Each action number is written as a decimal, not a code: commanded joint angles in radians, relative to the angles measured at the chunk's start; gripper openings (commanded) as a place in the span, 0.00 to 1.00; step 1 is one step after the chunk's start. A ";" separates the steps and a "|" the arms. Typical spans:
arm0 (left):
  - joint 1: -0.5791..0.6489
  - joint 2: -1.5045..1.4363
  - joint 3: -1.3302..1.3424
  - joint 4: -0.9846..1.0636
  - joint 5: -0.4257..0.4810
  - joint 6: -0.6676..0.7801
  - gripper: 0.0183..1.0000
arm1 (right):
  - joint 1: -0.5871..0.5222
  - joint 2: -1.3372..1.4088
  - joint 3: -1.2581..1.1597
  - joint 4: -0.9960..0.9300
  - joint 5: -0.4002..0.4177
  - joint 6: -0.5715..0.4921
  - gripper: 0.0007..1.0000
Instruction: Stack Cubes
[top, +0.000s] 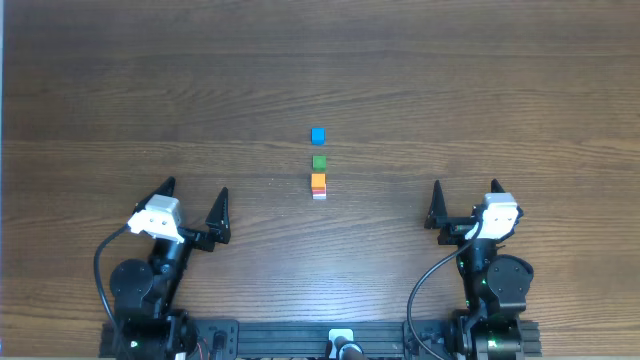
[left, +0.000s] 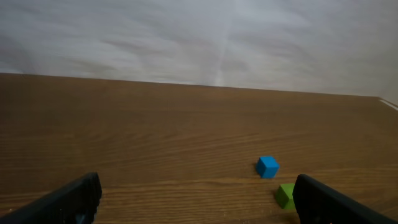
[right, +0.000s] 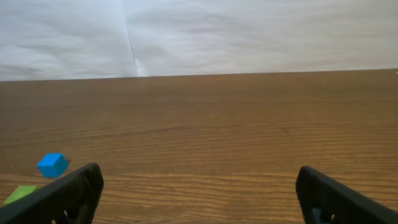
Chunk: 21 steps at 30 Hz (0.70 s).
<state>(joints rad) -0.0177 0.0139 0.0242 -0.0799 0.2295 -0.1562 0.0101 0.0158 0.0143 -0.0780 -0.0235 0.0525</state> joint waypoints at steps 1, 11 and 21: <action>-0.005 -0.009 -0.008 0.006 0.013 0.018 1.00 | 0.006 -0.010 -0.009 0.003 0.006 0.002 0.99; -0.005 -0.007 -0.008 0.006 0.013 0.018 1.00 | 0.006 -0.010 -0.009 0.003 0.006 0.002 0.99; -0.005 -0.007 -0.008 0.006 0.013 0.019 1.00 | 0.008 -0.010 -0.009 0.132 -0.277 0.015 0.99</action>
<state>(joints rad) -0.0177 0.0139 0.0242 -0.0784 0.2298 -0.1562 0.0109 0.0154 0.0101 0.0544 -0.2115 0.0532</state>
